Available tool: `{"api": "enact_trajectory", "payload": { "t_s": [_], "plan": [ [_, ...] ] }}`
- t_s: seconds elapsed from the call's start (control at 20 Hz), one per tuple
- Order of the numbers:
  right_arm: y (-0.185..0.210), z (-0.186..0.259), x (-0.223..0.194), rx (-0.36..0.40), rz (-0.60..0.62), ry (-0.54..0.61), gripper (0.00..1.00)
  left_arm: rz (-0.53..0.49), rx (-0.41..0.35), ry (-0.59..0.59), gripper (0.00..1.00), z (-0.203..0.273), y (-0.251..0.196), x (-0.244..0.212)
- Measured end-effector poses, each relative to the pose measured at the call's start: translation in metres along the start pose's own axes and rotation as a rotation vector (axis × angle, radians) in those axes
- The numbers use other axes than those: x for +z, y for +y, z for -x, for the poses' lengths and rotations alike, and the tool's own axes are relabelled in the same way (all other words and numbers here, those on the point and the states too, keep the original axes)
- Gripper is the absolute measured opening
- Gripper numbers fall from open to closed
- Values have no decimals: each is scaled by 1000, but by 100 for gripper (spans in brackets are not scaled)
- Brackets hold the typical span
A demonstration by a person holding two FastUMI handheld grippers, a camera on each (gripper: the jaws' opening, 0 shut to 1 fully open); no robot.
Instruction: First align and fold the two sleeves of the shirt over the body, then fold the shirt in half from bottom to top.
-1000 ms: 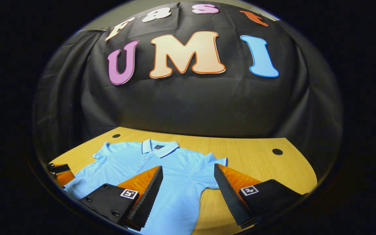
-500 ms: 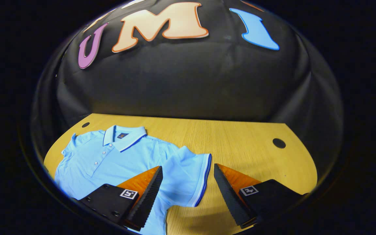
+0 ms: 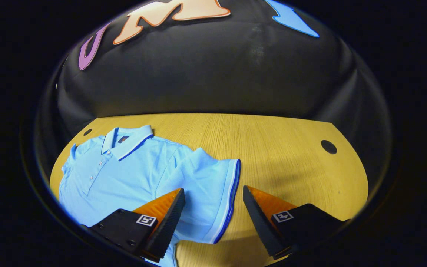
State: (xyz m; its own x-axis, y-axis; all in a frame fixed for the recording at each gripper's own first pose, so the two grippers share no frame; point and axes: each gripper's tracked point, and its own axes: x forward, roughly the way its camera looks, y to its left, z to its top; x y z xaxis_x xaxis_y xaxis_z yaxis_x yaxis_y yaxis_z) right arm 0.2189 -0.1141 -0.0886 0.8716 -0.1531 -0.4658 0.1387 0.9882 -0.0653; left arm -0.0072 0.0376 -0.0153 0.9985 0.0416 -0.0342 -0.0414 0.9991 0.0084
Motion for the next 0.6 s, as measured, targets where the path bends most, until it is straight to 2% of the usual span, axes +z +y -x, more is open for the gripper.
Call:
{"api": "enact_trajectory", "payload": {
  "t_s": [0.15, 0.25, 0.35, 0.45, 0.5, 0.55, 0.6],
  "plan": [
    [-5, -2, 0, 8, 11, -7, 94, 19, -7, 16, 95, -1, 0, -6],
    [1, -2, -1, 34, 31, -15, 87, 28, -7, 26, 95, -1, 0, -9],
    [5, -2, -1, 53, 36, -18, 75, 32, -4, 30, 95, -2, 2, -10],
    [13, -2, -2, 70, 35, -17, 56, 34, -2, 32, 95, -1, 2, -11],
    [16, -2, -2, 81, 30, -16, 43, 37, -2, 33, 95, -1, 3, -12],
    [18, 0, -3, 84, 22, -10, 35, 41, -2, 35, 95, -1, 3, -13],
    [19, 0, -2, 84, 17, -8, 17, 45, -2, 37, 95, -1, 3, -15]
  ]
}}
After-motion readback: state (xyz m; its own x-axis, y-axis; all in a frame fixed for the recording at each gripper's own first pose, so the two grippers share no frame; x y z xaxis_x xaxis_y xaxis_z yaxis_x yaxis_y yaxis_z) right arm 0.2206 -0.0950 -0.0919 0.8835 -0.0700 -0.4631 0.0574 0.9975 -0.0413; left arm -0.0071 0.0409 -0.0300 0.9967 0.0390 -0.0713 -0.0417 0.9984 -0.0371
